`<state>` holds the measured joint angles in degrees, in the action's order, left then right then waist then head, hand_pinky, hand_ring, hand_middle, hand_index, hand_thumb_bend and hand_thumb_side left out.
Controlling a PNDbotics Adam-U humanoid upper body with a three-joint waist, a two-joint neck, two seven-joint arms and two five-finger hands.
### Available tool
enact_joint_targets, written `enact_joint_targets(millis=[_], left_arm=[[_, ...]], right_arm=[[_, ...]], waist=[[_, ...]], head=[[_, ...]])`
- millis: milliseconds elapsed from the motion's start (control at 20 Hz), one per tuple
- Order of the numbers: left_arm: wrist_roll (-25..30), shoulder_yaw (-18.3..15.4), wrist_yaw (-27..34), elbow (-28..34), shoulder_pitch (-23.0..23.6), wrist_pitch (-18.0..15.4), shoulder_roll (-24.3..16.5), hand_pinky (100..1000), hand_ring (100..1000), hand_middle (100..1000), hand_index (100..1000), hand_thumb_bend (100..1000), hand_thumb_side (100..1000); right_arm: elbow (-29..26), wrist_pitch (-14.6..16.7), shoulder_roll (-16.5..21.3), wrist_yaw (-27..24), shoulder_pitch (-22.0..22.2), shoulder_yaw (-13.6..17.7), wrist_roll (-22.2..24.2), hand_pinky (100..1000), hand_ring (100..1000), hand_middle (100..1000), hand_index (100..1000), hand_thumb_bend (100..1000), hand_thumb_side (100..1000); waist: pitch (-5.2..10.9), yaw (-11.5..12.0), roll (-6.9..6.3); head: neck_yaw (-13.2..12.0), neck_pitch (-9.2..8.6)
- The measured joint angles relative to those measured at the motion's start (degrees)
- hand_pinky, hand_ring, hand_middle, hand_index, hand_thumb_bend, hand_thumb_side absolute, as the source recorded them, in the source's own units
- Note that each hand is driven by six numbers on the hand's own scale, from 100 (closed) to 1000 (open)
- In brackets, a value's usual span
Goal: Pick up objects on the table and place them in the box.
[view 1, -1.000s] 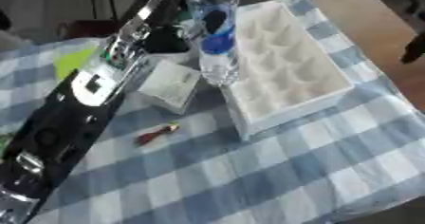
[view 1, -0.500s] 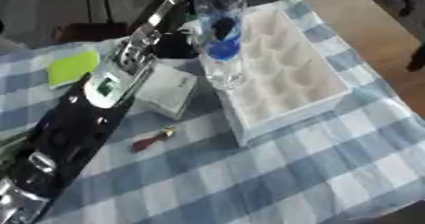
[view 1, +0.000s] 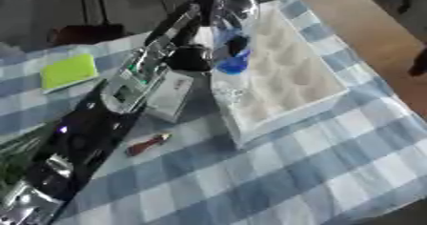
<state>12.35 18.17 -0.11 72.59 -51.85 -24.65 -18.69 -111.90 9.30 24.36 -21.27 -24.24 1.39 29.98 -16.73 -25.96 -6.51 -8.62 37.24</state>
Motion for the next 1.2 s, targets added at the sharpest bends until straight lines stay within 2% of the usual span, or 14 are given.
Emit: enact_joint_targets(millis=[400,550,700,750,800,850,900,950,1200], left_arm=[[0.33,-0.01,-1.46,-1.29,-0.16,-1.02,0.83,496,643,683,842,357,504],[0.65,0.06,-2.27,-2.03,-0.15,-1.32,1.15,502,661,726,866,347,559],[0.86,0.23,-3.17,-2.81,-0.09,-1.47,1.15,503,663,729,869,349,562],[0.91,0.3,-3.47,-3.05,-0.09,-1.45,1.15,525,695,781,922,380,625],[1.03,0.31,-3.92,-3.29,-0.06,-1.34,1.13,525,695,781,922,380,625],[1.18,0.3,-4.53,-3.44,-0.06,-1.22,1.12,549,729,840,955,432,640],[1.3,0.27,-5.35,-3.54,-0.09,-1.09,1.1,549,729,840,955,432,640],[1.36,0.17,-6.27,-3.64,-0.1,-1.03,1.1,578,765,895,972,526,626],[0.09,-1.15,-11.75,-3.91,-0.7,-0.03,1.01,591,773,904,973,556,627]], right_arm=[[-0.01,-0.24,-0.42,-0.01,-0.4,-0.06,0.47,565,624,743,813,100,673],[-0.01,-0.31,-0.43,-0.01,-0.44,-0.19,0.68,565,624,743,813,100,678],[-0.01,-0.32,-0.43,-0.01,-0.44,-0.36,0.74,565,624,743,813,100,678],[-0.01,-0.32,-0.43,-0.01,-0.44,-0.37,0.75,565,624,743,813,100,679],[-0.01,-0.32,-0.44,-0.01,-0.44,-0.37,0.76,565,624,743,813,100,679],[-0.01,-0.33,-0.44,-0.01,-0.45,-0.37,0.78,565,624,743,813,100,679],[-0.01,-0.35,-0.44,-0.01,-0.45,-0.37,0.81,565,624,743,813,100,679],[-0.01,-0.36,-0.44,-0.01,-0.46,-0.37,0.84,565,624,743,813,100,682],[-0.01,-0.42,-0.44,-0.01,-0.46,-0.37,0.95,566,624,743,813,100,685]], waist=[[-0.13,-0.48,-0.33],[-0.29,-0.67,-0.45],[-0.36,-0.76,-0.47],[-0.37,-0.78,-0.48],[-0.4,-0.81,-0.49],[-0.44,-0.85,-0.51],[-0.46,-0.92,-0.54],[-0.48,-1.01,-0.59],[-0.5,-1.22,-0.77]], head=[[-0.78,-0.39],[-0.86,-0.48],[-0.9,-0.48],[-0.91,-0.49],[-0.92,-0.49],[-0.93,-0.5],[-0.95,-0.52],[-0.98,-0.53],[-1.21,-0.78]])
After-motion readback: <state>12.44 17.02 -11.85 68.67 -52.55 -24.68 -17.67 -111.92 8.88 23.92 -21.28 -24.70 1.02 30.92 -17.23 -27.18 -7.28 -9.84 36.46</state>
